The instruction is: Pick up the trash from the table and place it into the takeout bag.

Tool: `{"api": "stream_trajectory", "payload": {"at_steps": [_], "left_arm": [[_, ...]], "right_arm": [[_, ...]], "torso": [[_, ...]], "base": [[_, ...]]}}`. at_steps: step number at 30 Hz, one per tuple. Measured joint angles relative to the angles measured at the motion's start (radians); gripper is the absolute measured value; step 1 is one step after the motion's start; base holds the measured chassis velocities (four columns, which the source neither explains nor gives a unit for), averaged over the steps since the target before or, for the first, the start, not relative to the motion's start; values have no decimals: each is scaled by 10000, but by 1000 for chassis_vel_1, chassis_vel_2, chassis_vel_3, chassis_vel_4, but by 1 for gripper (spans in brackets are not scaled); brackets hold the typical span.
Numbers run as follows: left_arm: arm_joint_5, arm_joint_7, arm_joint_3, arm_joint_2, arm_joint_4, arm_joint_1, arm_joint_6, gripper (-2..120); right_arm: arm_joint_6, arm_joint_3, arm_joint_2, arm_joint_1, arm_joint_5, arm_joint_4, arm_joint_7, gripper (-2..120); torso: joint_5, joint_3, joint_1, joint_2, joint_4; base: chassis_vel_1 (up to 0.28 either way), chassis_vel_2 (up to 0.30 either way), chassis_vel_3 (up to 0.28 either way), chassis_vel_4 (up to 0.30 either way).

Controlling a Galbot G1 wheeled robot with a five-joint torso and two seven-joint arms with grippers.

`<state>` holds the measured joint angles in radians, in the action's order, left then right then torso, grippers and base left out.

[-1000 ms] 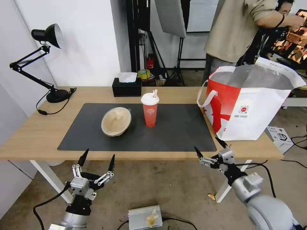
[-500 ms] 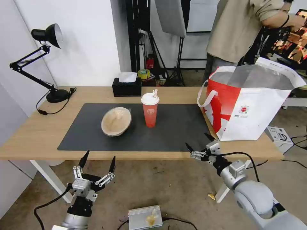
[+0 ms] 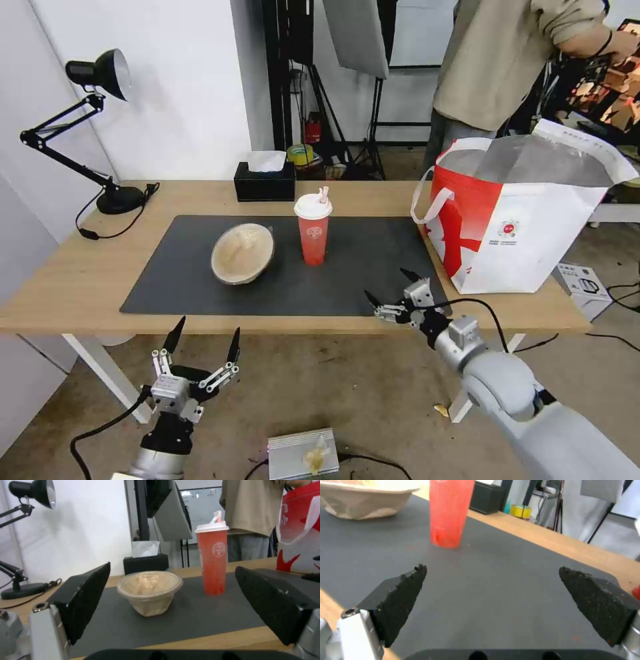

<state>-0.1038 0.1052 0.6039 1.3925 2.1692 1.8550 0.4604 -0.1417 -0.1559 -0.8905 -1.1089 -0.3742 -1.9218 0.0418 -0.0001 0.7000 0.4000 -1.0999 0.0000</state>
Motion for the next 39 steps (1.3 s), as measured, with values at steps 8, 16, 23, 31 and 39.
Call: {"api": "stream_trajectory", "payload": {"at_steps": [8, 16, 23, 31, 39], "left_arm": [[7, -1, 117, 67, 3, 86, 9, 100], [-15, -5, 243, 71, 6, 119, 18, 100], [-19, -6, 236, 112, -104, 82, 24, 100], [-16, -7, 243, 165, -281, -12, 44, 100], [-19, -8, 270, 203, -438, -54, 63, 100]], "right_arm": [[-92, 904, -101, 1219, -249, 536, -95, 100], [-116, 1925, -598, 2486, -379, 1475, -177, 100], [-122, 2462, -946, 3281, -498, 2191, -231, 100], [-83, 3077, -1263, 4104, -607, 2935, -213, 100], [2, 3572, -1999, 4949, -590, 3857, -203, 100]], "torso": [[-1, 0, 1, 0, 0], [0, 0, 0, 0, 1], [-1, 0, 0, -1, 1], [0, 0, 0, -1, 0], [-1, 0, -1, -1, 2]], "base": [[0, 0, 0, 0], [0, 0, 0, 0], [0, 0, 0, 0], [0, 0, 0, 0], [0, 0, 0, 0]]}}
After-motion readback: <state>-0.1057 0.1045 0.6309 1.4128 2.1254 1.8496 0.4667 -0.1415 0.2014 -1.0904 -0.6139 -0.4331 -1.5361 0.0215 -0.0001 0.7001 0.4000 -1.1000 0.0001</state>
